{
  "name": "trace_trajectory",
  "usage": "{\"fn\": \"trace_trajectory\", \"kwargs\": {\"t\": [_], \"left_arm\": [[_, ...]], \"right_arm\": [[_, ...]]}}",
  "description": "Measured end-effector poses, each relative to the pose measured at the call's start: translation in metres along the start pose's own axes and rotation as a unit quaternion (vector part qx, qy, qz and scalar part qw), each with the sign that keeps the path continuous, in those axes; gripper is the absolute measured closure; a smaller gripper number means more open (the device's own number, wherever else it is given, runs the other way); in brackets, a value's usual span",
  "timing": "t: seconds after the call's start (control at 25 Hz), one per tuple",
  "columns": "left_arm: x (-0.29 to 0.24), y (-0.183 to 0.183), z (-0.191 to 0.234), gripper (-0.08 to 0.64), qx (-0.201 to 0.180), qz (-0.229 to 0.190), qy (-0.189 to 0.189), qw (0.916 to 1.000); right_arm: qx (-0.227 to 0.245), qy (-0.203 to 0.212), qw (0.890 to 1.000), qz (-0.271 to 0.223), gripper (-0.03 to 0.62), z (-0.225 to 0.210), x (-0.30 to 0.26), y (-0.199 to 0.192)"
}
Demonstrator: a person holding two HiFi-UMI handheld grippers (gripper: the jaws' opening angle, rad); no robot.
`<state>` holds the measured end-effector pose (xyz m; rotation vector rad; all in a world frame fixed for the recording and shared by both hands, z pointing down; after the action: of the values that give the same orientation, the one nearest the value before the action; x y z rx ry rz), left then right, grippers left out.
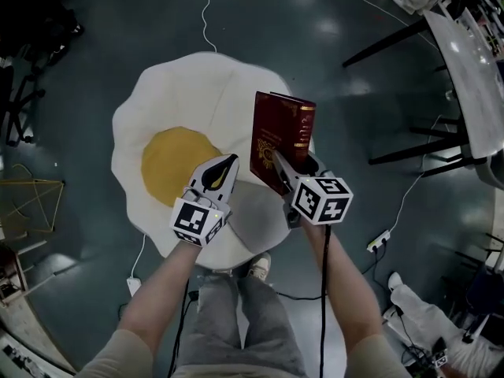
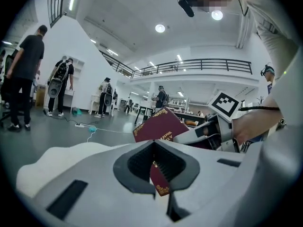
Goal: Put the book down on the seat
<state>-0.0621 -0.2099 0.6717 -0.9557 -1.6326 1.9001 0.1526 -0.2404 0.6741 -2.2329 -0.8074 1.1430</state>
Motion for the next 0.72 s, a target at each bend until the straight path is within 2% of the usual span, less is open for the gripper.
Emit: {"fn": "trace_trajectory", "kwargs": {"t": [0.24, 0.48, 0.56, 0.72], "left_arm": [[-0.022, -0.062, -0.012, 0.555, 0.014, 0.01, -0.009, 0.9998], [-0.035, -0.093, -0.022, 0.555, 0.025, 0.023, -0.011, 0.9994], [-0.036, -0.099, -0.023, 0.555, 0.025, 0.026, -0.012, 0.9993], [-0.034, -0.107, -0.026, 0.555, 0.028, 0.026, -0.011, 0.9992]], "right_arm": [[-0.01, -0.022, 0.999, 0.024, 0.374, -0.05, -0.043, -0.04], [-0.031, -0.028, 0.998, 0.037, 0.37, -0.076, -0.062, -0.063], [-0.027, -0.052, 0.998, 0.028, 0.358, -0.084, -0.062, -0.067], [0.0, -0.125, 0.992, 0.012, 0.288, -0.102, -0.05, -0.07]]}}
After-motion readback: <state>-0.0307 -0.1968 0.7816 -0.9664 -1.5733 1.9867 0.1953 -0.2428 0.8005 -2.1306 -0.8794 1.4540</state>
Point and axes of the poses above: the fingertips, and each gripper's own axes: x backward along the fingers, z to its left, y out of its top, the point moved 9 cm from there along x, backward along the fingers, and after that the axes turned 9 degrees about -x, right-handed, at the moved point
